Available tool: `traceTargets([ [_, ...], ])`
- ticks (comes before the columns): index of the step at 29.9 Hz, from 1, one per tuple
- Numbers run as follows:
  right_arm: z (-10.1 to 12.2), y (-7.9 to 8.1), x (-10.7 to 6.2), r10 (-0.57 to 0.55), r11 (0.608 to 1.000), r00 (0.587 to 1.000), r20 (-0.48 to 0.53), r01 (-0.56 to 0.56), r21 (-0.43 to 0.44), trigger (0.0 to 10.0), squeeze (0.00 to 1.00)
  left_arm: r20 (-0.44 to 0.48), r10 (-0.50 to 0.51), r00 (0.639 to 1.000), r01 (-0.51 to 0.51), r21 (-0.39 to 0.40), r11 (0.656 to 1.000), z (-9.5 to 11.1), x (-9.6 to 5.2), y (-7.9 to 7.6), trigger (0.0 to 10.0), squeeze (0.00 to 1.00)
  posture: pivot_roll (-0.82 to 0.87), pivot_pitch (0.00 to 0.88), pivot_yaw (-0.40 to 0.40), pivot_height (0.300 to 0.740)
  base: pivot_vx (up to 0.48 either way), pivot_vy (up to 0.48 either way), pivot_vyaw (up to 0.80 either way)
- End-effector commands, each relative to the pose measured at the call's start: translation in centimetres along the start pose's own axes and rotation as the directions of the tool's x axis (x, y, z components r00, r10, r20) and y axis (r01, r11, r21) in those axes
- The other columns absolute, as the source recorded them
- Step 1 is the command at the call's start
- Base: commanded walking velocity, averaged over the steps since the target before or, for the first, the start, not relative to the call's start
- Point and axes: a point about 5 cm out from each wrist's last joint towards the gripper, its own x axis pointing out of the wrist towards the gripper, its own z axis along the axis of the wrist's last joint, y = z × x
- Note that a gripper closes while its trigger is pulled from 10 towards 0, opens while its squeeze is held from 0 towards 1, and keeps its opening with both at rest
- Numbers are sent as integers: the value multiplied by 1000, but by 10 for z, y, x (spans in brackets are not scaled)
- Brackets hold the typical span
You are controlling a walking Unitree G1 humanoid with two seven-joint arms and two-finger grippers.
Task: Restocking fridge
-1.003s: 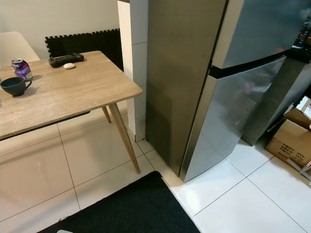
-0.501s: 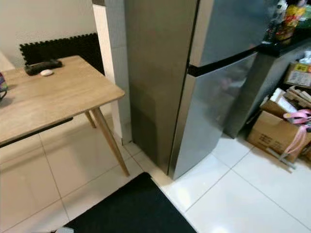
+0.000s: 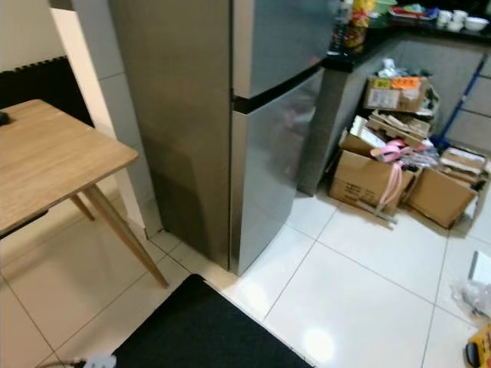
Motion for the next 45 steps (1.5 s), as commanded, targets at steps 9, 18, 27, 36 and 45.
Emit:
traceTargets([
  [9,1,3,0,5,1000,1000,4,-5,2,10000,0,-51,-7,999,7,4,1000,-13,-2,1,10000,0,-32,0,9,740,0,0,0],
  [18,2,2,0,5,1000,1000,7,-5,-4,10000,0,-56,-13,998,13,14,1000,-14,-2,1,10000,0,-34,0,8,740,0,0,0],
  [27,2,2,0,7,1000,1000,10,-7,-3,10000,0,-54,-19,998,20,12,1000,-14,-2,-1,10000,0,-33,0,8,740,0,0,0],
  [36,3,2,0,8,1000,1000,12,-8,-1,10000,0,-54,-24,998,24,8,1000,-14,-2,-2,10000,0,-33,0,7,740,110,0,0],
  [45,1,3,0,10,1000,1000,9,-10,3,10000,0,-53,-28,998,28,8,1000,-13,-2,-1,10000,0,-32,0,7,740,284,0,0],
])
